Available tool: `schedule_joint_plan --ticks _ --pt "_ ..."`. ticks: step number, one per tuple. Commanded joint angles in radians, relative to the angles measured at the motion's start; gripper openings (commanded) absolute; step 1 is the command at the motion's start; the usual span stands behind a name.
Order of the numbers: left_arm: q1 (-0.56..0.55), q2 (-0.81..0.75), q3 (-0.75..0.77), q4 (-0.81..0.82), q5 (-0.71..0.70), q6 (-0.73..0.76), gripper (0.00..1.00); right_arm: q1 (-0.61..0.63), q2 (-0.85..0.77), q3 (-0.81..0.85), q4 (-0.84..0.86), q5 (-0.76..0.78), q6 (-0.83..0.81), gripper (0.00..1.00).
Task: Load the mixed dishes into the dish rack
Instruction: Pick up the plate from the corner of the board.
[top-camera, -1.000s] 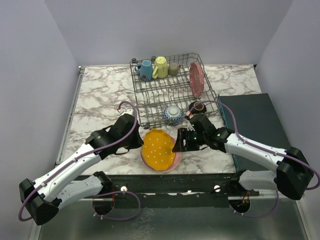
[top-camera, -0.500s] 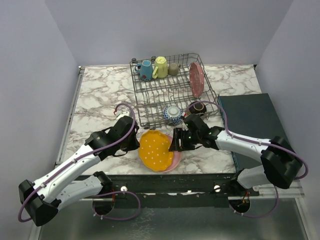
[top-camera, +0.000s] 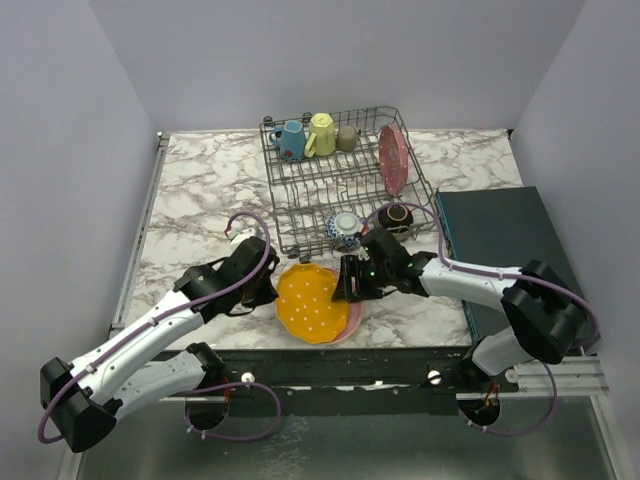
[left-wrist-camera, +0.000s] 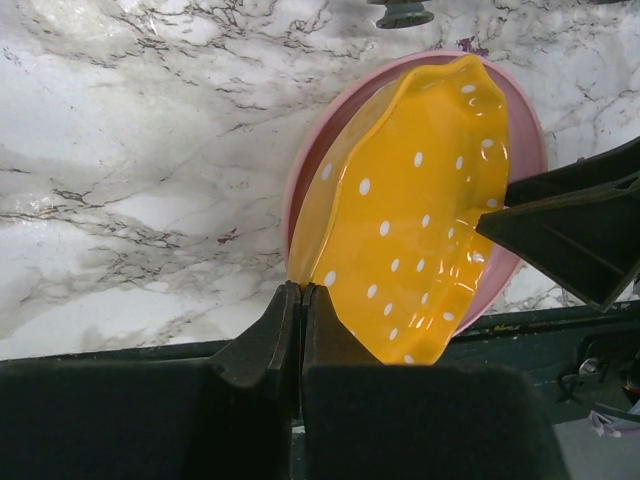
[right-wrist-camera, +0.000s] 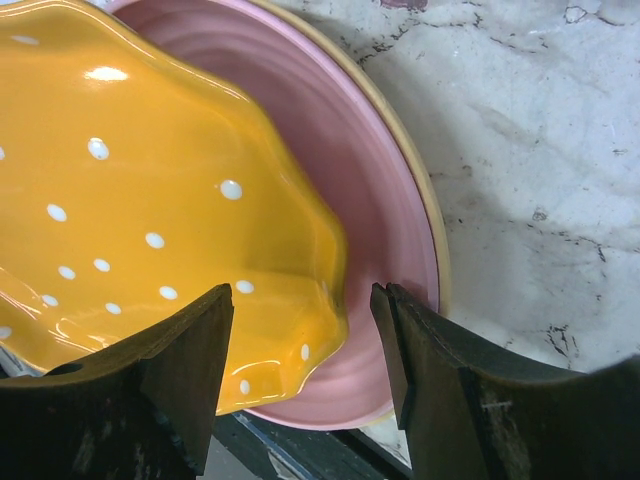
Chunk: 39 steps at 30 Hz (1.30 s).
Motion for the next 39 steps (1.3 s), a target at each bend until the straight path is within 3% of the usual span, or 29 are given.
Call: schedule_joint_plan --ticks 1,29,39 --pt "-0.003 -0.005 -0.008 0.025 -0.025 -0.03 0.0 0.007 0.029 0.012 0.027 0.002 0.004 0.66" --pt "-0.003 0.145 -0.115 0.165 0.037 -0.039 0.0 0.008 -0.016 -0.086 0.229 -0.224 0.064 0.65" --pt "-0.002 0.165 -0.167 0.212 0.04 -0.048 0.0 0.008 -0.001 -0.093 0.133 -0.123 0.066 0.66"
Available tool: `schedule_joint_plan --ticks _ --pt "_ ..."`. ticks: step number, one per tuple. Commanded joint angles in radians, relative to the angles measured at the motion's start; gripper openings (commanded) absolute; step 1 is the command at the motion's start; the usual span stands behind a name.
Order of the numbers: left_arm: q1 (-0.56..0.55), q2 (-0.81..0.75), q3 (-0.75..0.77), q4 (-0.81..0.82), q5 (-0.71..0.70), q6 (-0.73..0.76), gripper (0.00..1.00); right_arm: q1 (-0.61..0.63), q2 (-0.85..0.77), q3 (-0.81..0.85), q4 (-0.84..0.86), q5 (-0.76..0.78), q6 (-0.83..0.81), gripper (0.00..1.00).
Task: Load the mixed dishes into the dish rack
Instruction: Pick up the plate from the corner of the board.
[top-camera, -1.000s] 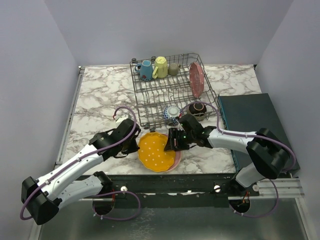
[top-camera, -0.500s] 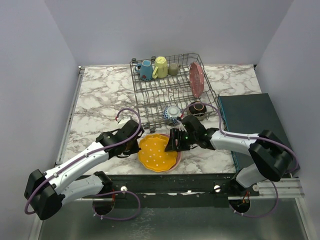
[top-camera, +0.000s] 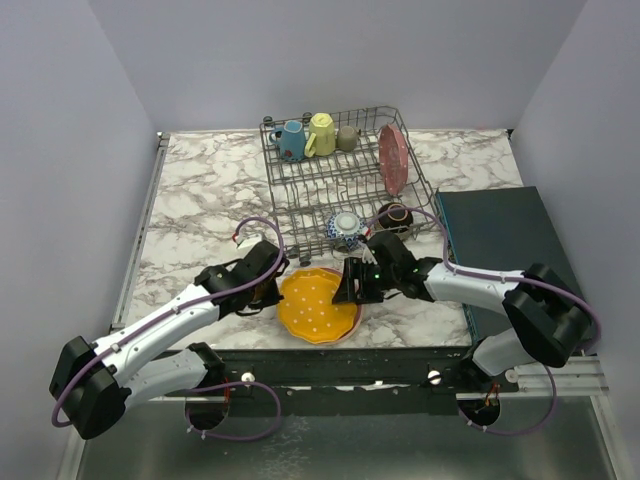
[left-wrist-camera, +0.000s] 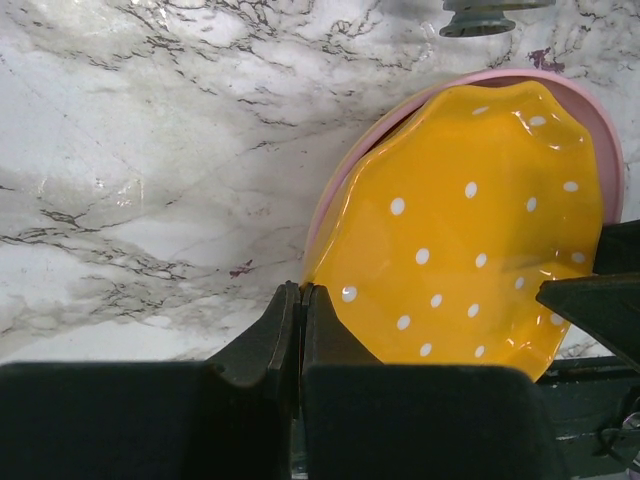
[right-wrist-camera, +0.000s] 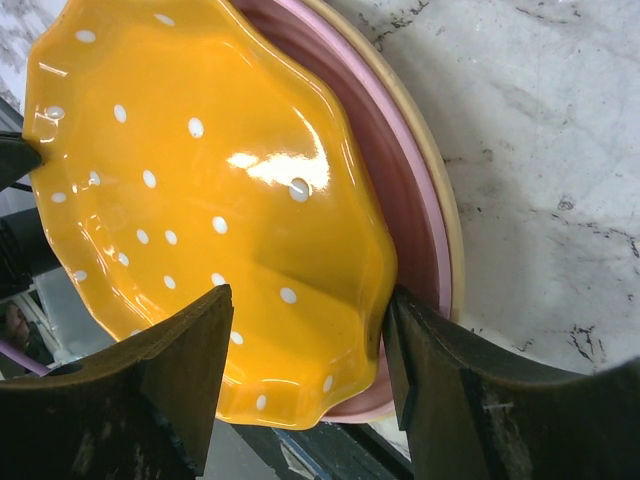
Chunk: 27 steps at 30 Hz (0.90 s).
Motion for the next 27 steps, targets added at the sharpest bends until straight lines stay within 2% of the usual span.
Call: schedule_joint_plan --ticks 1,16,27 --pt "-0.008 0.046 -0.07 0.088 0.05 -0.022 0.0 0.024 0.019 -0.017 -0.001 -0.025 0.019 0.66" --pt "-0.007 0.03 -0.141 0.127 0.054 -0.064 0.0 0.036 0.059 0.038 -0.147 0.128 0.003 0.69" --pt "-0.007 -0.008 -0.224 0.165 0.047 -0.107 0.0 0.045 0.128 0.024 -0.088 0.035 0.023 0.69"
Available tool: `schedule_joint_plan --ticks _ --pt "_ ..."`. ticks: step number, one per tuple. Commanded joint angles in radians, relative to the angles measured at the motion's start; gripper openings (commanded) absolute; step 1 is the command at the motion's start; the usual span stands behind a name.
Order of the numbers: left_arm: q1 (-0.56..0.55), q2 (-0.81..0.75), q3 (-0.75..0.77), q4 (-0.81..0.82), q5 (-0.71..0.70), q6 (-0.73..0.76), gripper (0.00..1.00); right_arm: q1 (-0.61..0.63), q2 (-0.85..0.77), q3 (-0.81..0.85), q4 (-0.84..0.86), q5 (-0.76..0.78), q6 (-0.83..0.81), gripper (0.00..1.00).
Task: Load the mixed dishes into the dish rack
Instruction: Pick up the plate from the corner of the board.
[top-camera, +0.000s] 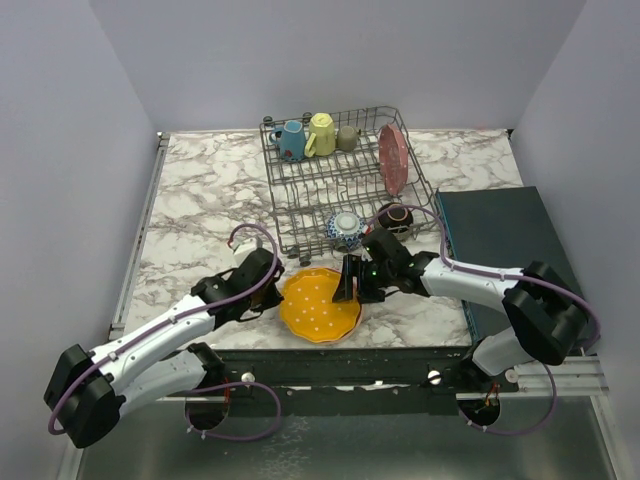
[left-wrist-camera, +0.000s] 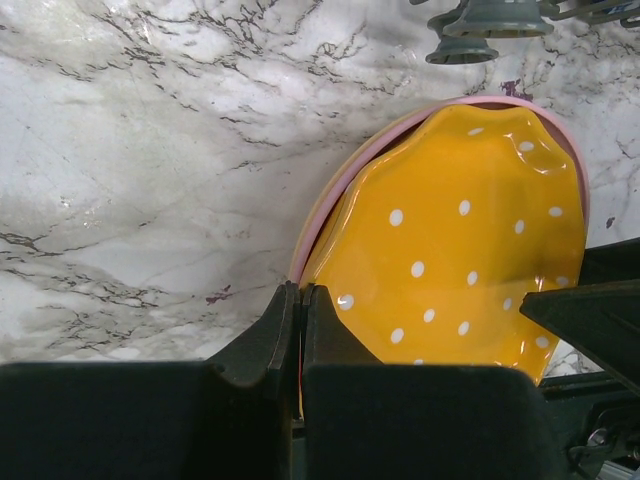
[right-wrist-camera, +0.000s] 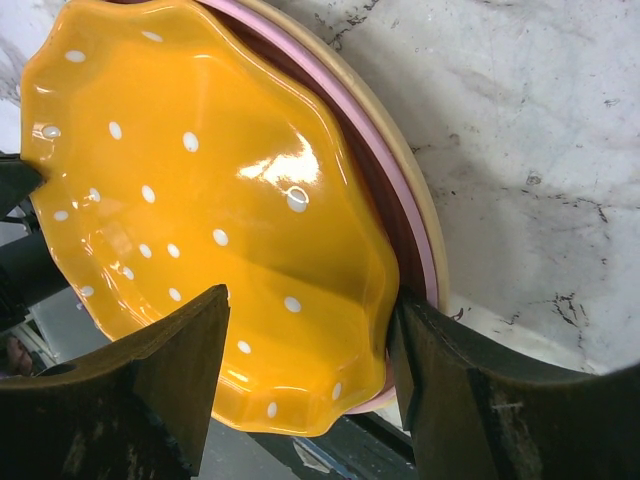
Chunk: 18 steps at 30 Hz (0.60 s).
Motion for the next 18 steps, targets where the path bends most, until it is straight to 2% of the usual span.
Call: schedule_joint_plan --ticks 1,12,18 --pt "-0.007 0.041 -0.118 0.022 0.053 -0.061 0.0 0.031 0.105 -0.05 0.054 -0.044 -0.014 0.69" --pt "-0.008 -0.081 -0.218 0.036 0.039 -0.148 0.0 0.031 0.129 -0.103 0.12 -0.118 -0.001 0.7" --pt "-0.008 -0.057 -0.221 0.052 0.044 -0.157 0.0 0.031 0.133 -0.191 0.333 -0.212 0.056 0.71"
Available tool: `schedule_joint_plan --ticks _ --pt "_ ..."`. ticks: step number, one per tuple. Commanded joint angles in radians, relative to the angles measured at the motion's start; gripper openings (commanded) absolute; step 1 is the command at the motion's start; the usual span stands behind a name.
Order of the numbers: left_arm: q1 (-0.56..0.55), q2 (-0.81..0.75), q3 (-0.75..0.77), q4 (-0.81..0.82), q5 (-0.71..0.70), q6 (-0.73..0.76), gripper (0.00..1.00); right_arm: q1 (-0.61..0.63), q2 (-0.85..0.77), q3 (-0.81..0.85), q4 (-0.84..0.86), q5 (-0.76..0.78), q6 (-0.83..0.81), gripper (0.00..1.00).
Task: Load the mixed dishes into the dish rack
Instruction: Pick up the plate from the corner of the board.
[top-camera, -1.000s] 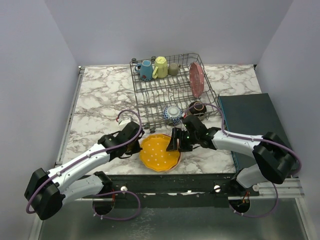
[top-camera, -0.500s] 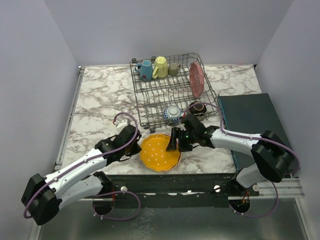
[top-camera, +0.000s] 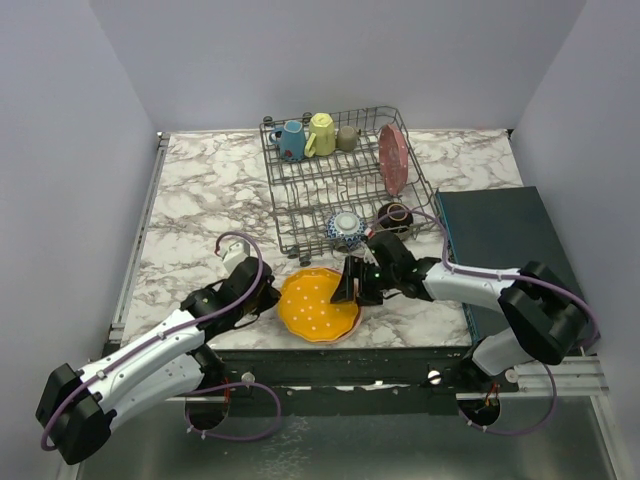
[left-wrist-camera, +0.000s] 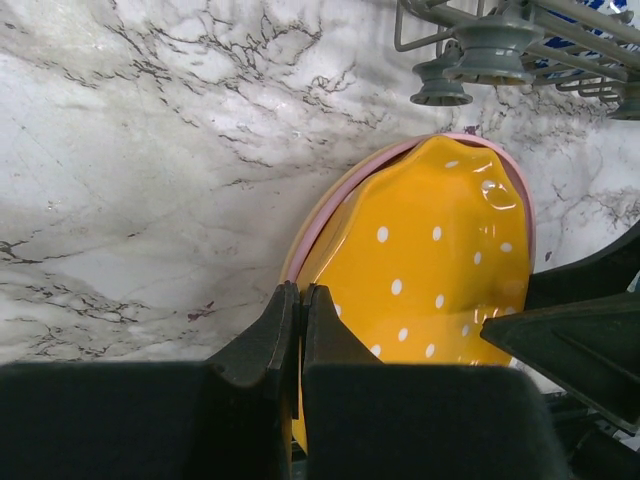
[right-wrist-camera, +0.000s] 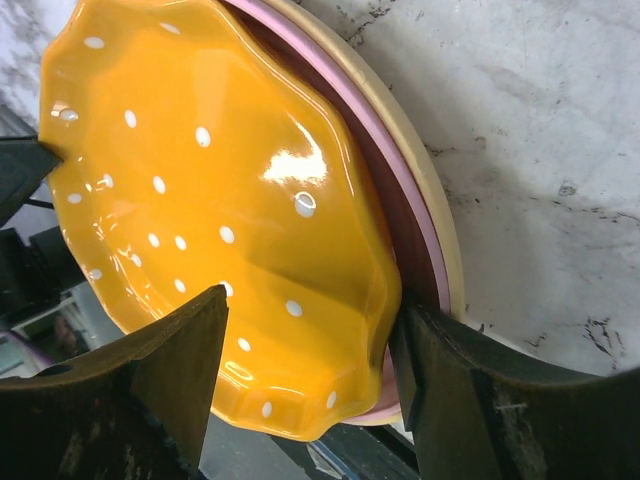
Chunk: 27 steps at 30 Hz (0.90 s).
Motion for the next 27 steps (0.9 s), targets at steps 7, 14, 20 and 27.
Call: schedule_joint_plan --ticks 7,14,20,27 --pt "-0.008 0.129 -0.104 -0.013 0.102 -0.053 0.0 0.046 0.185 -0.218 0.44 -0.258 0.109 0.7" --pt "-0.008 0.149 -0.08 -0.015 0.096 -0.04 0.0 0.046 0.189 -0.238 0.545 -0.29 0.137 0.66" --pt "-0.008 0.16 -0.056 -0.02 0.089 -0.032 0.0 0.046 0.139 -0.206 0.454 -0.254 0.103 0.64" --pt "-0.008 0.136 -0.039 -0.043 0.064 -0.029 0.0 0.046 0.029 -0.212 0.368 -0.186 0.1 0.52"
